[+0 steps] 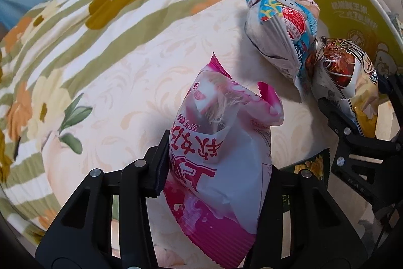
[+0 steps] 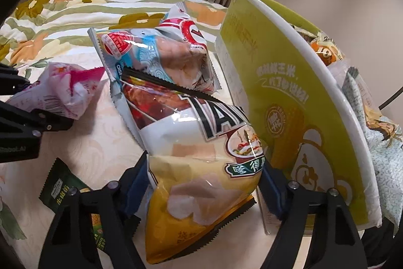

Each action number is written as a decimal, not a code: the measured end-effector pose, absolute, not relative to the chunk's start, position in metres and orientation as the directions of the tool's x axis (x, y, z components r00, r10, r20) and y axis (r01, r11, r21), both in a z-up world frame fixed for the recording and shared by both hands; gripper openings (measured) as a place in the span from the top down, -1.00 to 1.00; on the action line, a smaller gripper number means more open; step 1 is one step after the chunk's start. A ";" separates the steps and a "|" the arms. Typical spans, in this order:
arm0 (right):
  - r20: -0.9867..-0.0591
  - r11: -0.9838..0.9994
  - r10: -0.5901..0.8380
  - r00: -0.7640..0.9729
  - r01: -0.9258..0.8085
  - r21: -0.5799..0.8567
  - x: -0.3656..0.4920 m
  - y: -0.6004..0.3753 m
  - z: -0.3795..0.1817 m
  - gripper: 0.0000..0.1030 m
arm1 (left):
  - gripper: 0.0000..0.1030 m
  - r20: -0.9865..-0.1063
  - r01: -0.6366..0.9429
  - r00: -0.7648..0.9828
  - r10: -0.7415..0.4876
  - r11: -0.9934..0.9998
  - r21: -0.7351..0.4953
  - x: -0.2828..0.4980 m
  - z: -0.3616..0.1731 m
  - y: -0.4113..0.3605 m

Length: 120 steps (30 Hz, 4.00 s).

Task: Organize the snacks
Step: 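Grasp the pink bag with the left tool while the right tool grasps the yellow chip bag, then carry both bags over the yellow-green box and open the left tool to drop the pink bag, then move both tools back from the box toward the snacks left on the bed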

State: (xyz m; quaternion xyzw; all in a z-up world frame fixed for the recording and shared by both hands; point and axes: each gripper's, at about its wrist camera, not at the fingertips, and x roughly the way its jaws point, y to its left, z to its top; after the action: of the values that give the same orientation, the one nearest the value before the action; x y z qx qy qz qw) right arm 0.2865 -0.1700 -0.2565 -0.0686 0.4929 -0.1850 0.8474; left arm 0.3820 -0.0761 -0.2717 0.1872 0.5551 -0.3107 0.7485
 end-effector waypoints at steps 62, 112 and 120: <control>-0.740 0.991 0.067 0.669 0.043 0.128 0.215 -0.419 -0.073 -0.12 | 0.28 -0.806 0.412 0.415 -0.423 0.877 -0.247 0.325 -0.094 -0.314; -0.730 0.987 0.145 0.668 -0.045 0.155 0.233 -0.437 -0.073 -0.85 | -0.99 -0.809 0.274 0.544 -0.223 0.958 -0.080 0.262 -0.063 -0.262; -0.742 0.995 0.092 0.664 -0.026 0.100 0.223 -0.410 -0.059 -0.85 | -0.99 -0.792 0.271 0.566 -0.228 0.959 -0.083 0.254 -0.052 -0.216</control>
State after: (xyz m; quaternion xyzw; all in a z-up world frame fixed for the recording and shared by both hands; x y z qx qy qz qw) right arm 0.2227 -0.4100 -0.0589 0.0404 0.4086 0.0324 0.9113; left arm 0.2536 -0.2158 -0.0519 0.0239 0.4439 -0.1409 0.8846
